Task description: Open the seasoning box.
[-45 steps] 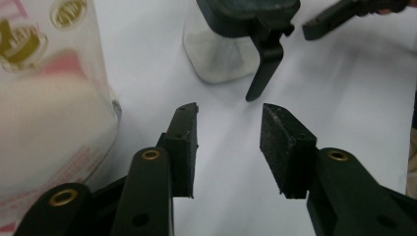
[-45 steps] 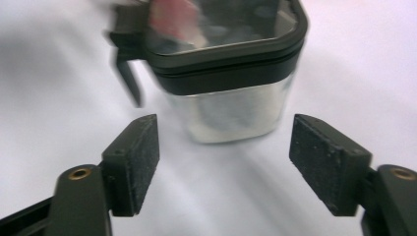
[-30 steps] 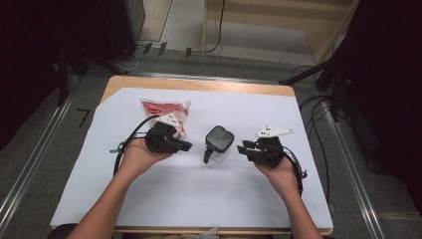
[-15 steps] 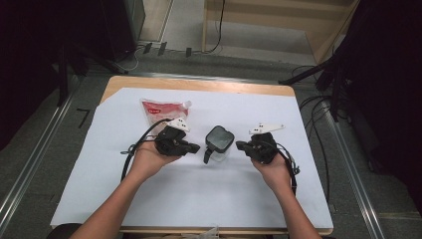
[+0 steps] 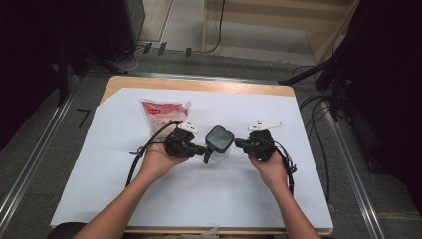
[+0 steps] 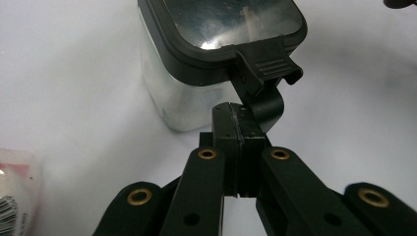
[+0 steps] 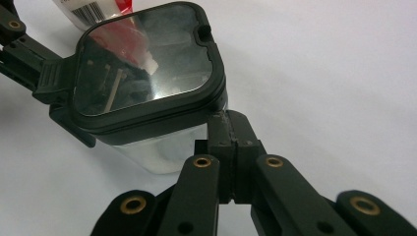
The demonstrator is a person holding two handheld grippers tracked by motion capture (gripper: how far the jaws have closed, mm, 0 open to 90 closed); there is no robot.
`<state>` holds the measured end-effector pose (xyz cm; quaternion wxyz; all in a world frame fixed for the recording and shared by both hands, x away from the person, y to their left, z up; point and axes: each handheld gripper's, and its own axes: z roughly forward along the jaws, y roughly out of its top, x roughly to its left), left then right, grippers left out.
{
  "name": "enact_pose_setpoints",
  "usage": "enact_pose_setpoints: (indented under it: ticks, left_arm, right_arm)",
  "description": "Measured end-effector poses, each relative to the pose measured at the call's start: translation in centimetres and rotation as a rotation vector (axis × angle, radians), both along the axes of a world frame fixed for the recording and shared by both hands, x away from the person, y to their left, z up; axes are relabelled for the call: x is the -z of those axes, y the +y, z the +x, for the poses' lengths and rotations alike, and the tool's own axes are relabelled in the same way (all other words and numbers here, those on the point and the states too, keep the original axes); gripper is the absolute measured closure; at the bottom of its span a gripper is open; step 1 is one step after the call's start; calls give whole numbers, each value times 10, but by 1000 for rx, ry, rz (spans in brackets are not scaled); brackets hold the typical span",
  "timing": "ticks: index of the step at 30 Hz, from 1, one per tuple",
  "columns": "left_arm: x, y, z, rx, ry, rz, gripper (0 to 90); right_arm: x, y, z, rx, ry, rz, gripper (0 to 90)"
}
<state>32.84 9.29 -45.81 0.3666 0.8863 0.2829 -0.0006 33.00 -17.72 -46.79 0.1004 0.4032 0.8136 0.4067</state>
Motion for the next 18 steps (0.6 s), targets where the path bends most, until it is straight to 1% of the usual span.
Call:
enact_pose_setpoints:
  ticks: [3,4,7,11,13,14,15,16,18]
  left_arm:
    - [1,-1,-2,8,5,-6,900]
    - [1,-2,-2,12,1,-2,900]
    - [2,-6,-5,20,8,-20,900]
    - [2,-11,-9,33,-4,-14,900]
    - [3,-13,-12,37,-6,-13,900]
    - [3,-14,-12,36,-3,-17,900]
    - [4,-15,-13,35,-5,-11,900]
    - [4,-16,-13,44,-9,-5,900]
    - [5,-19,-14,45,-14,-3,900]
  right_arm:
    - [1,0,1,-3,4,0,900]
    - [1,1,1,-5,4,-4,900]
    - [2,4,0,-15,4,-22,900]
    - [4,9,0,-28,3,-34,900]
    - [3,11,-1,-24,0,-38,900]
    - [4,11,0,-32,-5,-37,900]
    - [4,12,0,-32,-4,-35,900]
    - [4,12,0,-32,-3,-34,900]
    - [4,13,0,-30,-4,-32,900]
